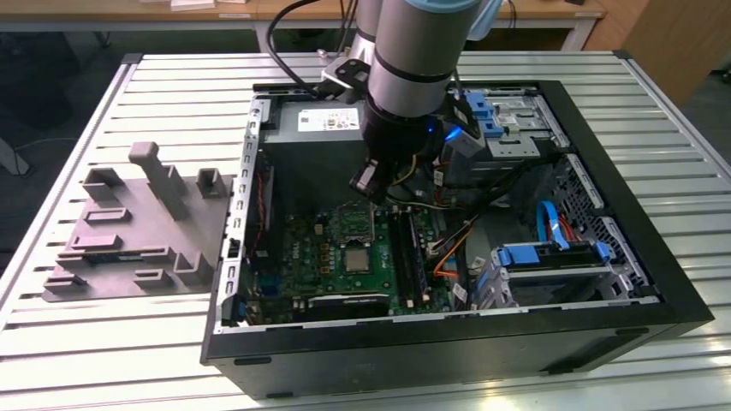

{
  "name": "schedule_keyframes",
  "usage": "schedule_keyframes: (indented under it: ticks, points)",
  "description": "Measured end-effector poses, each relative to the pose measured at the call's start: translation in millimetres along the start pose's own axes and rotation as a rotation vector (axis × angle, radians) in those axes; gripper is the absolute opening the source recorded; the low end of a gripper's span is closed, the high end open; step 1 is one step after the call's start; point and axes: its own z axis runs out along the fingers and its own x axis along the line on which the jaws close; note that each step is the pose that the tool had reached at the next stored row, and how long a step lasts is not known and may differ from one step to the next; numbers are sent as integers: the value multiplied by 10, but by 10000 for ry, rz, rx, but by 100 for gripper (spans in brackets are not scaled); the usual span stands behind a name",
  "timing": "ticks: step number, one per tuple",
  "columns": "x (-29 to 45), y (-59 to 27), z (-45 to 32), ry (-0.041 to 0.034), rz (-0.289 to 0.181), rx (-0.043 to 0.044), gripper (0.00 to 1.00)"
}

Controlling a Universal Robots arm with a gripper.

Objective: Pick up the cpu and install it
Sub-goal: 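Close the cpu cover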

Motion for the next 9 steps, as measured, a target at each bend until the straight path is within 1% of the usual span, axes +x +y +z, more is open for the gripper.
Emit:
schedule_keyframes:
  ticks: [9]
  points:
    - [36, -26, -3, 5, -27, 1, 11]
